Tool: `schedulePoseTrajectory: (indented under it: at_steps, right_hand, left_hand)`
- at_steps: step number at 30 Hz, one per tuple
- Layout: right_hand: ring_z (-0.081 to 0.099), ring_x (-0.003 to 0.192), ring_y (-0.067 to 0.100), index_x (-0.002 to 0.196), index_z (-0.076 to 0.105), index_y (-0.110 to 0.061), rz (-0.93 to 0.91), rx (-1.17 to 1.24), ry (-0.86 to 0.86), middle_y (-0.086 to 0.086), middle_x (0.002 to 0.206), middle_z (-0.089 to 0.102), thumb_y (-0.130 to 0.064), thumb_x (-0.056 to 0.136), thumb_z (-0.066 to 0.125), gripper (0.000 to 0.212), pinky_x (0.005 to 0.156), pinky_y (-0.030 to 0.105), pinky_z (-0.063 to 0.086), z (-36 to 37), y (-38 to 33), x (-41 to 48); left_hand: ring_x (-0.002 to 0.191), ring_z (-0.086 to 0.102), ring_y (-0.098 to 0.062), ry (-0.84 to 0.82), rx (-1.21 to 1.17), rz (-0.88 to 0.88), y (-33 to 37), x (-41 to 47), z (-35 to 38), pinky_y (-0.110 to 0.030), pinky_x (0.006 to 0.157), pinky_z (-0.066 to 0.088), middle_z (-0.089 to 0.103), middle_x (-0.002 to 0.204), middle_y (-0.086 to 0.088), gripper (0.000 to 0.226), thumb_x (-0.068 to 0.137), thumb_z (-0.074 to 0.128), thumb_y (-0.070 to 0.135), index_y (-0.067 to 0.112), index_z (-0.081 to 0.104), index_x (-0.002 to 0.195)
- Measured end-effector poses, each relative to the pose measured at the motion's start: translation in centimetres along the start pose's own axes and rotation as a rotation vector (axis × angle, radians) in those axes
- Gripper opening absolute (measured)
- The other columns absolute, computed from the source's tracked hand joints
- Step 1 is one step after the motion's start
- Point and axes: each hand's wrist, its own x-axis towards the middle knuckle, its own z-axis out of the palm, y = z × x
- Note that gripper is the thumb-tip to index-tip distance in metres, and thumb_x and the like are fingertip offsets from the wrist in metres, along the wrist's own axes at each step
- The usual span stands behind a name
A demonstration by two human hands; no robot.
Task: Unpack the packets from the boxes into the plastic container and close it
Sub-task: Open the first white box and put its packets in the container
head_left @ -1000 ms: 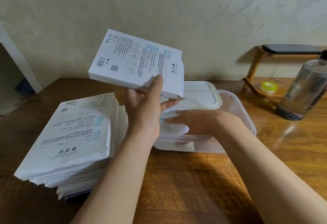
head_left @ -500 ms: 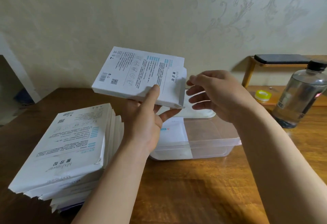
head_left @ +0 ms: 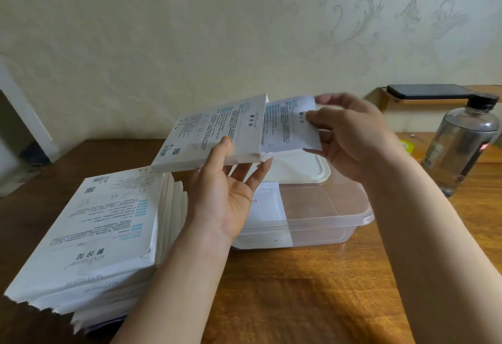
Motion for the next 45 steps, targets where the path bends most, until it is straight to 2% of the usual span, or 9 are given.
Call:
schedulePoseTrajectory:
  at_steps: [2, 6, 9, 13, 17, 25, 33, 42, 45]
  right_hand:
    - [0.069, 0.065, 0.03, 0.107, 0.063, -0.014, -0.05, -0.017, -0.033, 0.017, 0.08, 0.067, 0.013, 0.092, 0.044, 0.037, 0.052, 0.035, 0.056, -1.0, -0.6, 0.0]
    - [0.072, 0.083, 0.034, 0.087, 0.074, -0.006, -0.154, -0.117, -0.083, 0.013, 0.089, 0.075, 0.024, 0.086, 0.035, 0.049, 0.074, 0.046, 0.062, -2.8, -1.2, -0.3]
    - [0.073, 0.087, 0.025, 0.085, 0.075, -0.011, -0.385, -0.228, -0.011, 0.004, 0.087, 0.078, 0.014, 0.085, 0.062, 0.029, 0.077, 0.036, 0.061, -4.0, -1.7, -0.4]
    - [0.062, 0.083, 0.025, 0.082, 0.069, -0.021, -0.532, -0.284, 0.108, 0.003, 0.083, 0.067, -0.01, 0.083, 0.073, 0.012, 0.076, 0.047, 0.056, -5.6, -2.1, 0.1]
    - [0.054, 0.059, -0.001, 0.091, 0.064, -0.013, -0.475, -0.628, 0.212, -0.003, 0.074, 0.059, -0.015, 0.09, 0.07, 0.007, 0.051, 0.022, 0.047, -5.9, -1.8, 0.1]
    - [0.051, 0.051, 0.007, 0.085, 0.067, -0.015, -0.239, -0.772, 0.083, 0.0, 0.068, 0.059, -0.002, 0.087, 0.062, 0.014, 0.043, 0.018, 0.041, -3.8, 2.2, 1.6]
    - [0.066, 0.077, 0.025, 0.087, 0.068, -0.012, 0.113, -1.09, -0.026, 0.009, 0.082, 0.069, -0.01, 0.087, 0.063, 0.005, 0.069, 0.038, 0.06, -2.8, 5.7, 2.3]
    - [0.05, 0.083, 0.03, 0.092, 0.048, -0.012, 0.027, -1.726, 0.092, 0.011, 0.099, 0.056, -0.005, 0.084, 0.054, 0.013, 0.067, 0.035, 0.041, -1.8, 5.3, 0.7]
    - [0.059, 0.105, 0.029, 0.115, 0.059, -0.016, 0.096, -1.775, -0.207, 0.006, 0.125, 0.059, -0.021, 0.083, 0.074, 0.036, 0.085, 0.039, 0.051, -1.3, 4.8, 0.8]
  left_hand:
    - [0.089, 0.077, -0.022, -0.002, -0.001, 0.005, 0.1, 0.0, -0.1, -0.037, 0.064, 0.062, 0.074, 0.115, -0.012, 0.034, 0.1, 0.061, 0.017, 0.017, 0.059, 0.133]
    - [0.093, 0.076, -0.025, 0.001, 0.001, 0.006, 0.1, 0.0, 0.0, -0.038, 0.064, 0.062, 0.073, 0.116, -0.013, 0.035, 0.099, 0.062, 0.017, 0.017, 0.059, 0.134]
    - [0.092, 0.076, -0.025, -0.001, 0.02, -0.008, 0.0, -0.1, 0.1, -0.037, 0.063, 0.062, 0.073, 0.117, -0.013, 0.033, 0.099, 0.062, 0.017, 0.016, 0.06, 0.132]
    - [0.098, 0.075, -0.027, -0.012, 0.096, 0.002, -0.1, -0.1, 0.0, -0.04, 0.064, 0.062, 0.072, 0.122, -0.015, 0.024, 0.099, 0.063, 0.013, 0.016, 0.063, 0.123]
    - [0.103, 0.073, -0.025, -0.032, 0.152, 0.043, -0.1, -0.2, 0.1, -0.041, 0.064, 0.062, 0.073, 0.12, -0.01, 0.022, 0.099, 0.061, 0.01, 0.023, 0.064, 0.116]
    - [0.107, 0.072, -0.026, -0.008, 0.143, 0.071, -0.2, 0.0, -0.1, -0.041, 0.066, 0.062, 0.073, 0.119, -0.009, 0.026, 0.098, 0.064, 0.012, 0.021, 0.063, 0.122]
    - [0.093, 0.077, -0.022, -0.014, 0.138, 0.067, -0.3, 0.0, -0.3, -0.04, 0.066, 0.062, 0.075, 0.108, -0.007, 0.02, 0.099, 0.063, 0.012, 0.024, 0.063, 0.115]
    - [0.092, 0.077, -0.021, -0.02, 0.146, 0.061, -0.3, -0.1, -0.2, -0.04, 0.066, 0.063, 0.075, 0.107, -0.007, 0.018, 0.1, 0.062, 0.012, 0.024, 0.063, 0.113]
    - [0.095, 0.075, -0.023, -0.016, 0.149, 0.062, -0.3, -0.1, -0.1, -0.04, 0.065, 0.063, 0.075, 0.106, -0.007, 0.017, 0.099, 0.062, 0.012, 0.024, 0.064, 0.111]
